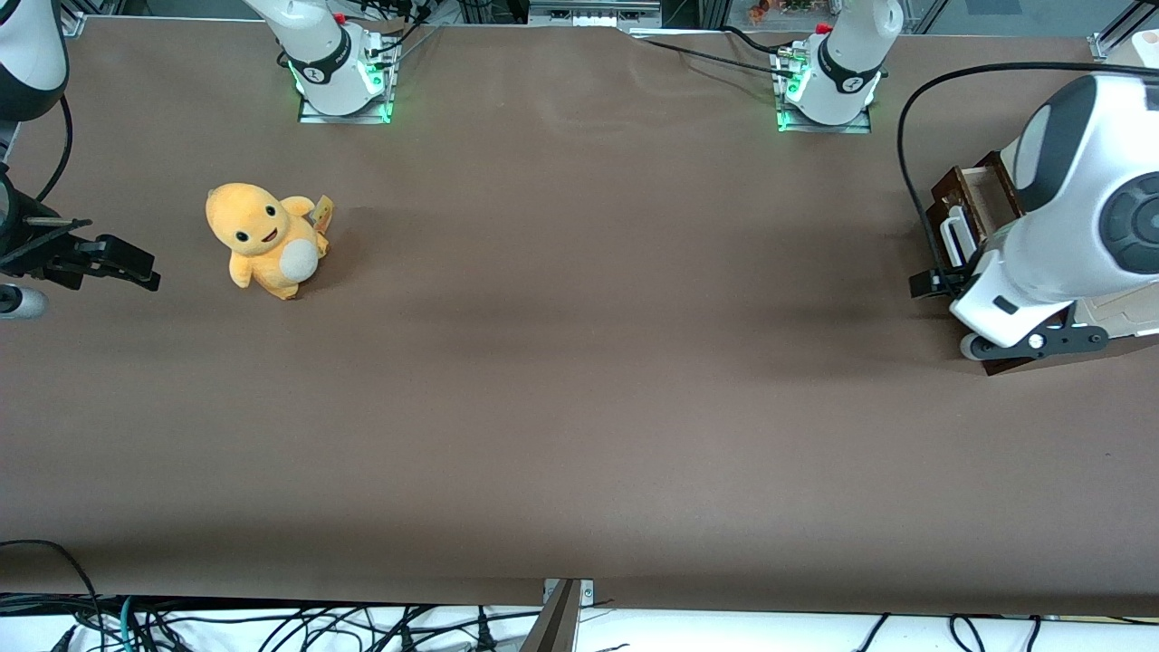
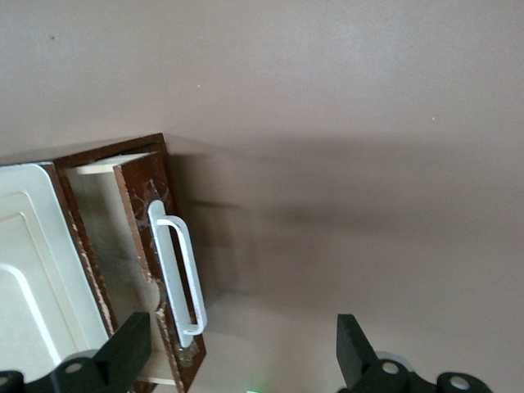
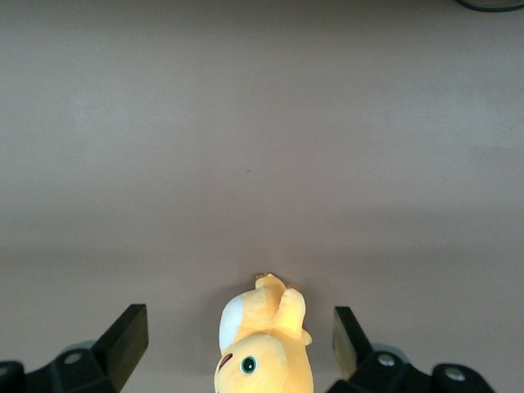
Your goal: Open lower drawer with left arm only
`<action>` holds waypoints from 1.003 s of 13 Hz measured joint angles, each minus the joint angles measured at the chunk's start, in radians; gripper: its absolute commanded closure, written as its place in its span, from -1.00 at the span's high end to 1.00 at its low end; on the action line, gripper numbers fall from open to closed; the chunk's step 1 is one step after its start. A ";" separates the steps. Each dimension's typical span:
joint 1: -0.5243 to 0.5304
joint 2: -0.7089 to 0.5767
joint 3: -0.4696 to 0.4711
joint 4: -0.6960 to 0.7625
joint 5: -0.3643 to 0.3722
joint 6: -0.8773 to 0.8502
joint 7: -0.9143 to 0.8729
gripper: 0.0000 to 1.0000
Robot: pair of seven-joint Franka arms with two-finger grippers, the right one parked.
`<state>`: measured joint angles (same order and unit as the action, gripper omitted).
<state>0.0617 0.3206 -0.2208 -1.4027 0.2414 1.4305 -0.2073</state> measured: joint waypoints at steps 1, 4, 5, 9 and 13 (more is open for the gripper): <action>-0.001 -0.011 0.019 0.001 -0.030 0.001 0.046 1.00; 0.001 -0.048 0.076 0.002 -0.072 0.001 0.143 1.00; 0.002 -0.056 0.084 0.002 -0.072 0.001 0.171 1.00; 0.002 -0.081 0.120 0.002 -0.119 0.004 0.270 1.00; 0.002 -0.096 0.175 0.002 -0.187 0.005 0.353 1.00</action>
<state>0.0642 0.2248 -0.0458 -1.4006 0.0548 1.4355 0.1453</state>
